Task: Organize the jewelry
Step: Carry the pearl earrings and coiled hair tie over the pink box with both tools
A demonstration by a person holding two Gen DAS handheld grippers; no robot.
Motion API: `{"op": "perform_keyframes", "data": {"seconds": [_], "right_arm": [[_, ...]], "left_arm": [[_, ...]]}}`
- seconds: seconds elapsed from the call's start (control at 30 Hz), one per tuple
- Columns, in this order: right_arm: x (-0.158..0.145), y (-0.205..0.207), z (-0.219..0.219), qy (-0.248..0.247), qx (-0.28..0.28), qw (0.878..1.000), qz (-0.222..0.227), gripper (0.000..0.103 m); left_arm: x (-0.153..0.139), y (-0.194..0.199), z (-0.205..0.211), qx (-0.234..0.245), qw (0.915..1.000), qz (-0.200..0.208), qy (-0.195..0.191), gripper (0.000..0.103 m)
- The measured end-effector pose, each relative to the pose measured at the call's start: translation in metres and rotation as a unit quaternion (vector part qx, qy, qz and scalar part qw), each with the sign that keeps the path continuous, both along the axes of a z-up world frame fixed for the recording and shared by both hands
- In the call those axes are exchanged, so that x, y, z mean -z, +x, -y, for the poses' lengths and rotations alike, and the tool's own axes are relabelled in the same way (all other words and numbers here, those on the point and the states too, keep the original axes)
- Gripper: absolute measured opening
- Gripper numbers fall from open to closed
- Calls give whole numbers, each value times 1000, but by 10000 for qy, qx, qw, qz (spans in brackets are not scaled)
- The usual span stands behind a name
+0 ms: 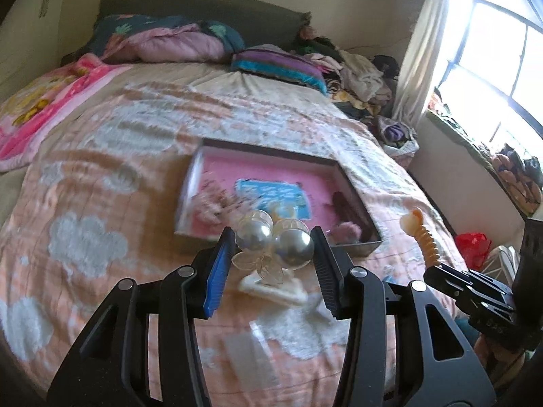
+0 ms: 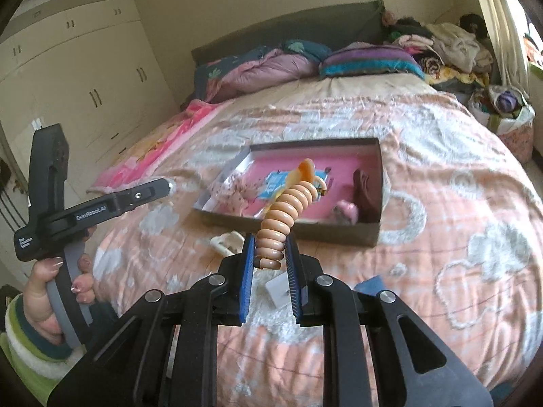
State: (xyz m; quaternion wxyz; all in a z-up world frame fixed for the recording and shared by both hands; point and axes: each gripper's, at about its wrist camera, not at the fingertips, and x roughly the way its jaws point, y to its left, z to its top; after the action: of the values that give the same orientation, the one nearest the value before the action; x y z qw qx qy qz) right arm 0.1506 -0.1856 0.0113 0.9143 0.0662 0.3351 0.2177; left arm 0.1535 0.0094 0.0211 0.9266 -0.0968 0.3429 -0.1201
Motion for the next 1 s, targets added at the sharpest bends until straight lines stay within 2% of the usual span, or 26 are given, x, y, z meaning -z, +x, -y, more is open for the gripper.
{"op": "perform_keyframes", "data": {"seconds": [0.4, 0.67, 1.0], "right_arm": [[-35, -5, 24, -195, 222, 9975, 643, 18], [-52, 5, 44, -240, 394, 9953, 853, 18], [-65, 30, 43, -299, 373, 9940, 985, 18]], "left_arm": [[-39, 14, 47, 435, 9982, 395, 117, 38], [-36, 35, 58, 457, 9983, 309, 163, 38], [-46, 62, 56, 337, 9980, 416, 346, 38]]}}
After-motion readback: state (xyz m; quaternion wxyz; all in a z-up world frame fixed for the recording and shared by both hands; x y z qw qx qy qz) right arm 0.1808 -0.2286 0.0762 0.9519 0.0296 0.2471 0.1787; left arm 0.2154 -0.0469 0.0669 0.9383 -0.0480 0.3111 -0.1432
